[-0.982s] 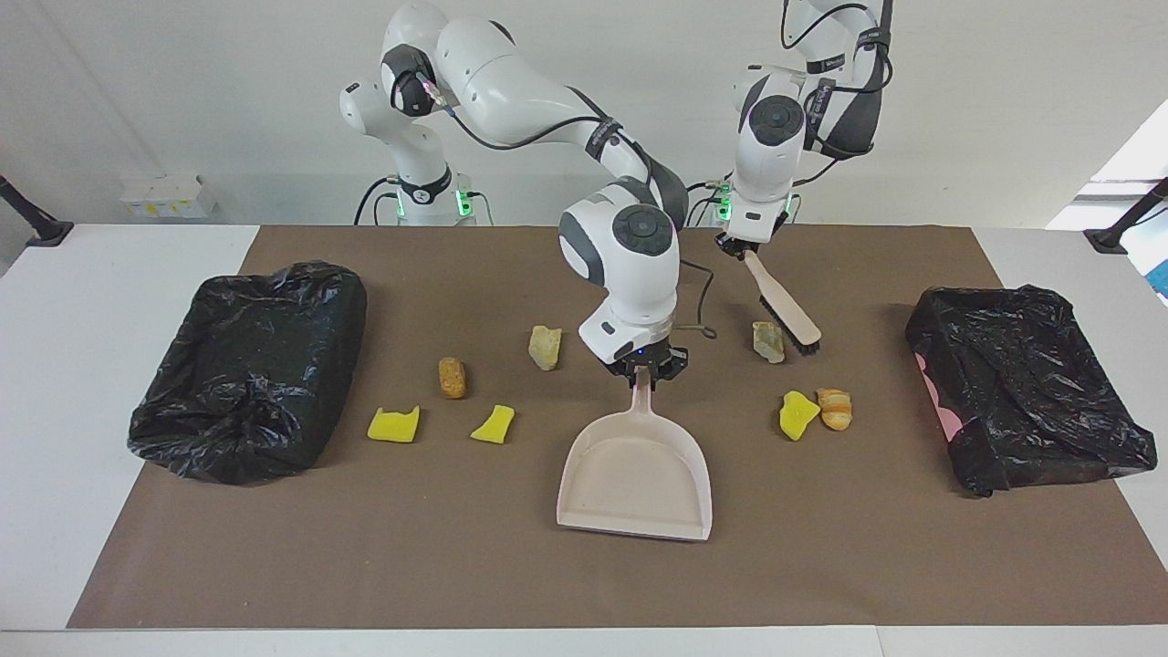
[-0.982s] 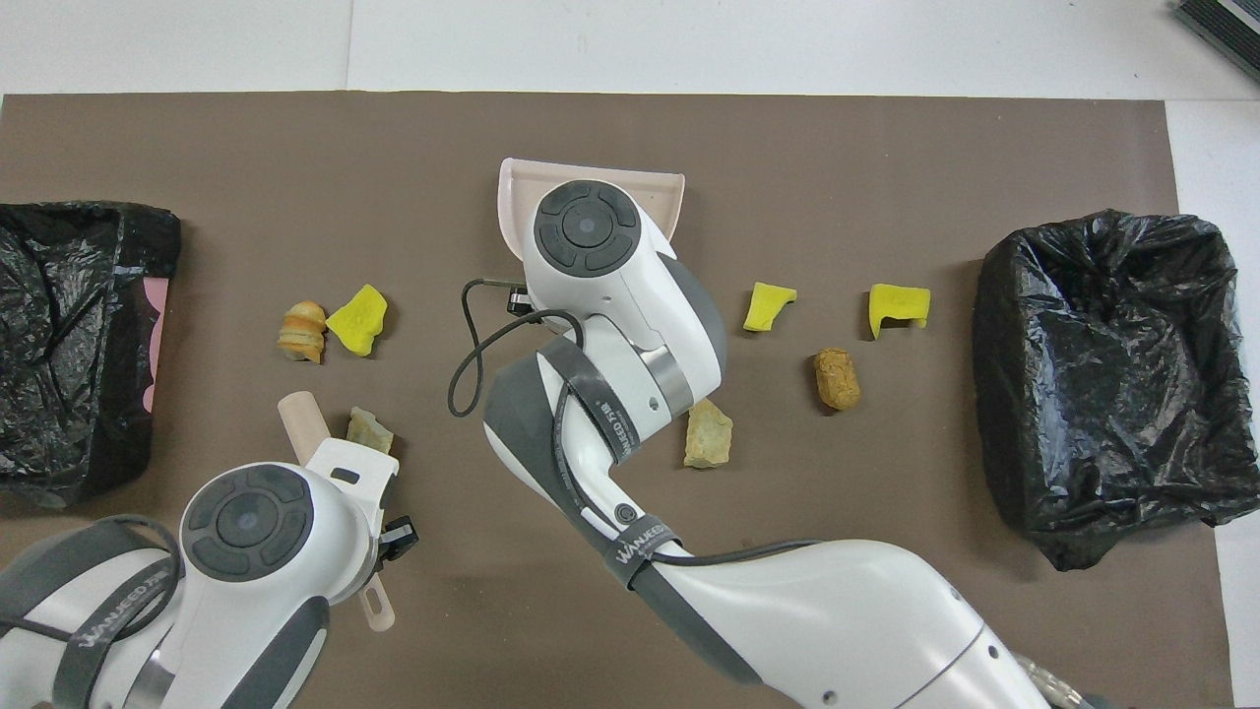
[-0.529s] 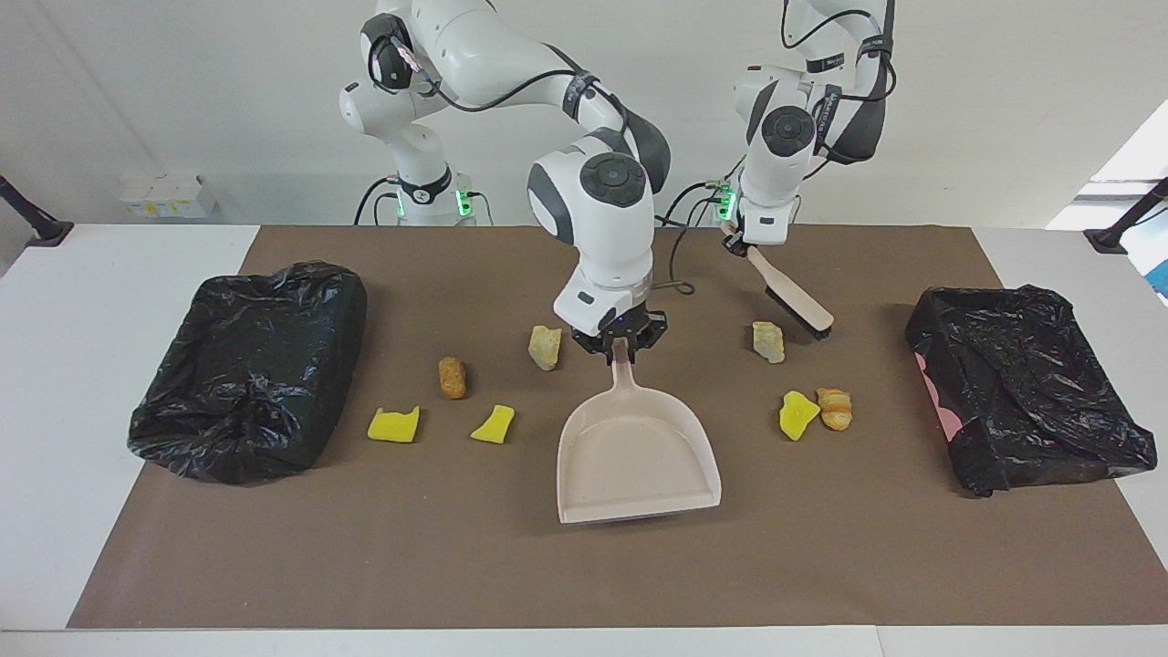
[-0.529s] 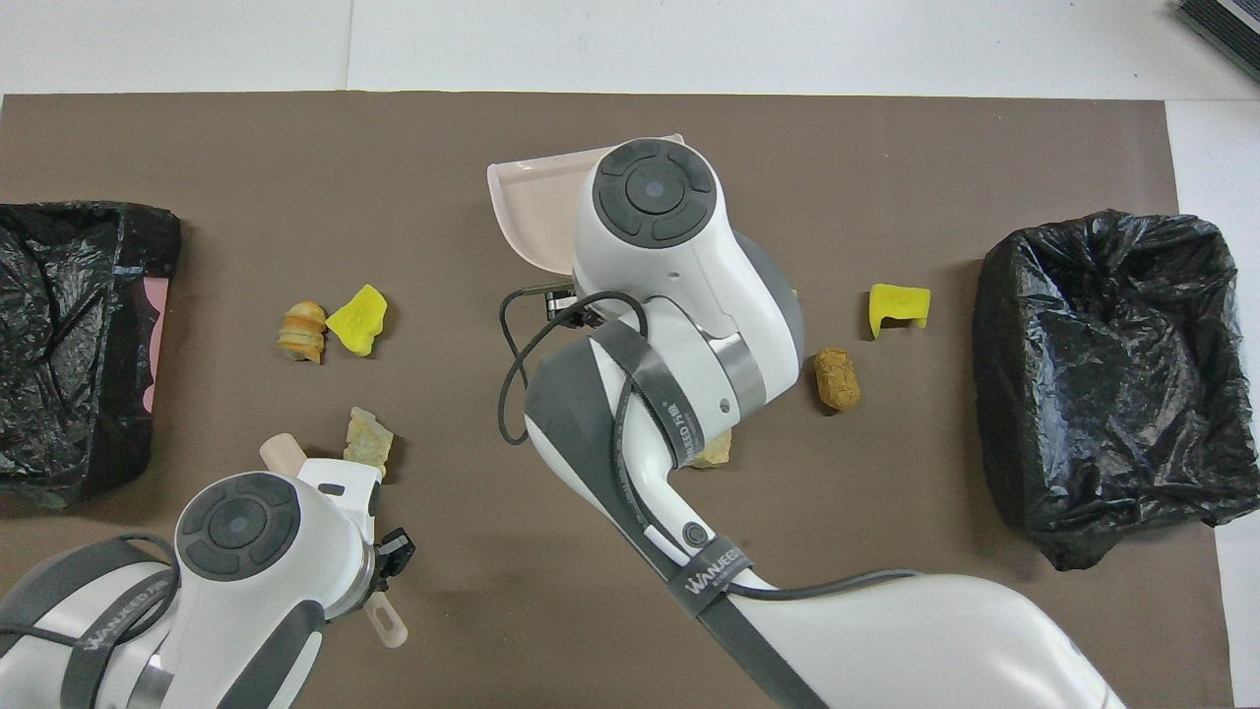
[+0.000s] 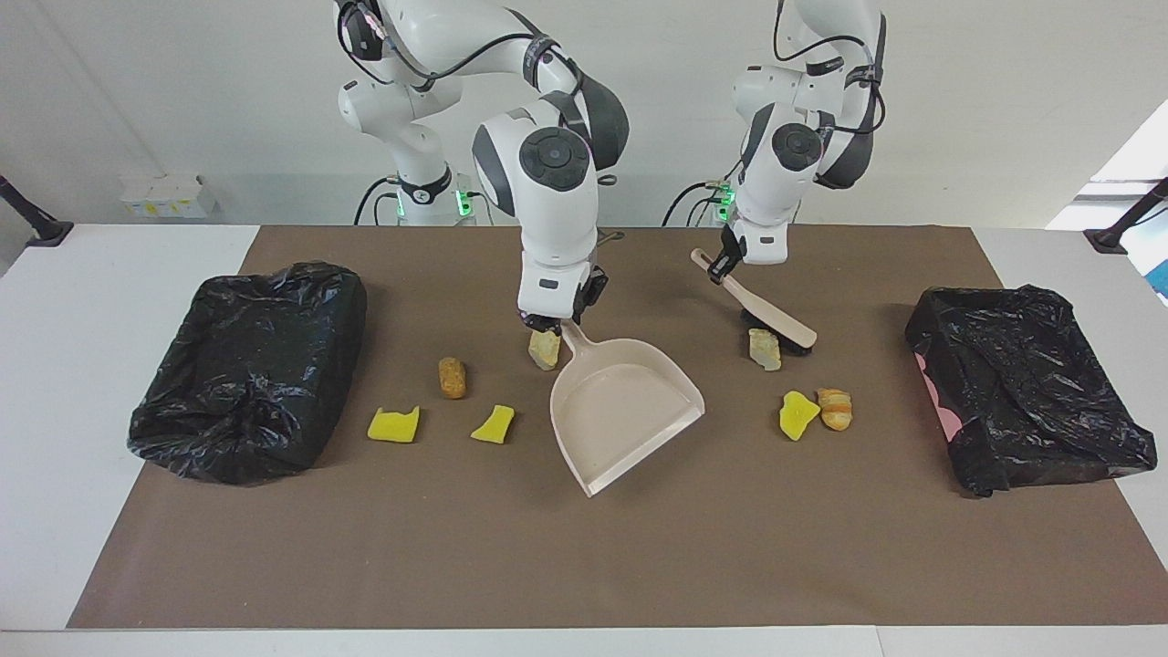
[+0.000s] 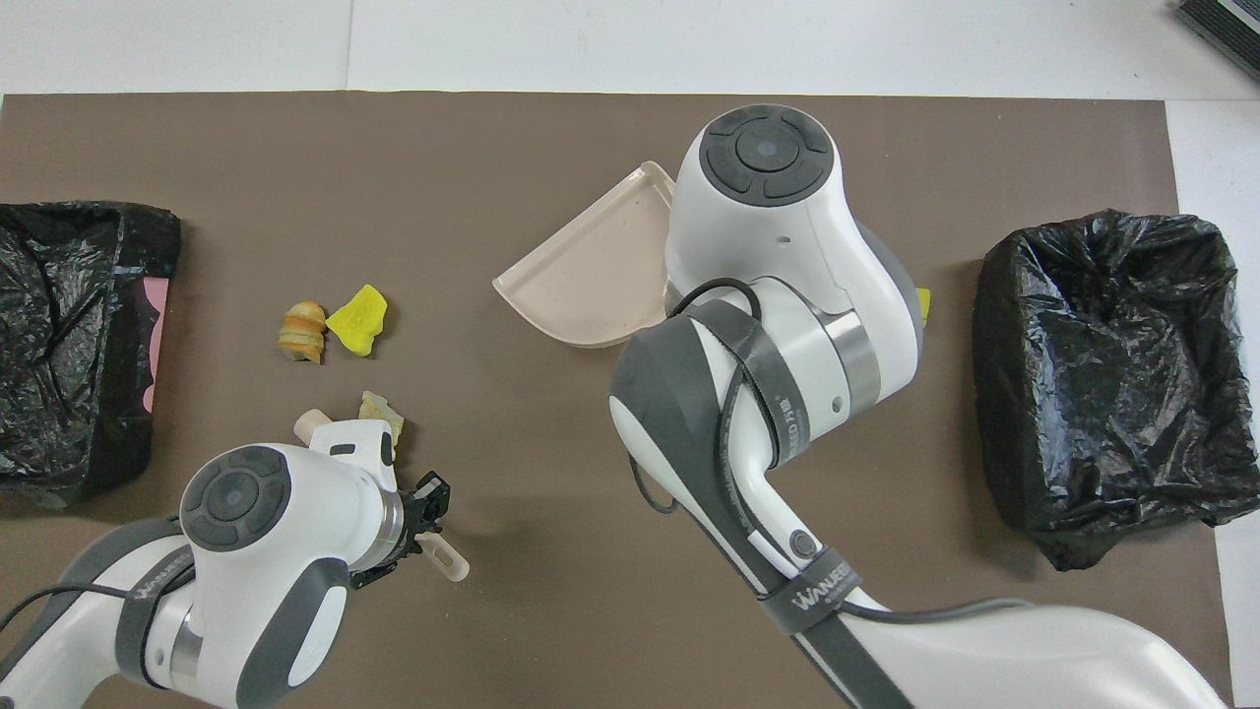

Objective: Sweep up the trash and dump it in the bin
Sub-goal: 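Lower the dustpan near the debris while the left gripper brushes pieces toward it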

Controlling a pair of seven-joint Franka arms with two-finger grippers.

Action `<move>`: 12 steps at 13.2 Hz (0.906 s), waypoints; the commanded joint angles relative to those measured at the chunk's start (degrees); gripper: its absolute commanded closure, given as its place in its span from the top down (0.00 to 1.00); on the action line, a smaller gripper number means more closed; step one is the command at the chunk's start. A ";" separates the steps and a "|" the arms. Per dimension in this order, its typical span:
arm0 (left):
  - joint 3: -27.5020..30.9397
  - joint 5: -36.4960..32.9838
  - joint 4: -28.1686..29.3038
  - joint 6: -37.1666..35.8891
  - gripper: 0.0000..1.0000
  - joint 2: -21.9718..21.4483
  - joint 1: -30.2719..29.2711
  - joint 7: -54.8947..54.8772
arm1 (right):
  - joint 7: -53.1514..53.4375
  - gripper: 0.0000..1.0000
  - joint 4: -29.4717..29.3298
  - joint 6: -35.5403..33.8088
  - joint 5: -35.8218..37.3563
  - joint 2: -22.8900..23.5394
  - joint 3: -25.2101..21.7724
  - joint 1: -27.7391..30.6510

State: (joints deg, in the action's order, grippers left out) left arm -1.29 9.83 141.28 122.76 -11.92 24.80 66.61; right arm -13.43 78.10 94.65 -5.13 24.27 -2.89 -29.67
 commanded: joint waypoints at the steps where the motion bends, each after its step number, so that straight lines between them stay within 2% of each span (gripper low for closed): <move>1: -0.47 0.98 -6.09 0.02 0.00 4.96 -3.34 0.54 | -14.47 0.00 7.57 2.72 0.47 -3.88 0.43 1.90; 3: -0.47 0.19 -9.00 -1.90 0.00 6.47 -4.05 0.19 | -21.86 0.00 10.13 5.27 0.56 -4.85 0.43 2.08; 5: -0.47 0.10 -12.85 -6.02 0.00 8.21 -3.97 0.01 | -27.94 0.00 11.36 4.94 0.74 -5.55 0.43 2.43; 7: -0.47 -1.38 -15.94 -12.34 0.00 8.84 -3.70 -1.29 | -28.58 0.00 13.65 5.46 1.00 -6.34 0.43 1.99; 10: -0.21 -3.93 -16.22 -18.16 0.00 6.91 -4.14 -6.81 | -28.58 0.00 15.76 7.21 4.07 -6.26 0.43 -0.20; 12: -0.20 -9.98 -16.30 -21.15 0.00 6.47 -8.33 -13.13 | -28.49 0.00 16.99 7.91 5.04 -5.99 0.43 -0.65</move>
State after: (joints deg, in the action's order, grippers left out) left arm -1.26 3.53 125.54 104.95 -4.56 20.53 59.19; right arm -40.77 91.74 100.41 -1.50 20.04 -2.71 -30.37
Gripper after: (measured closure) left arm 0.740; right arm 0.683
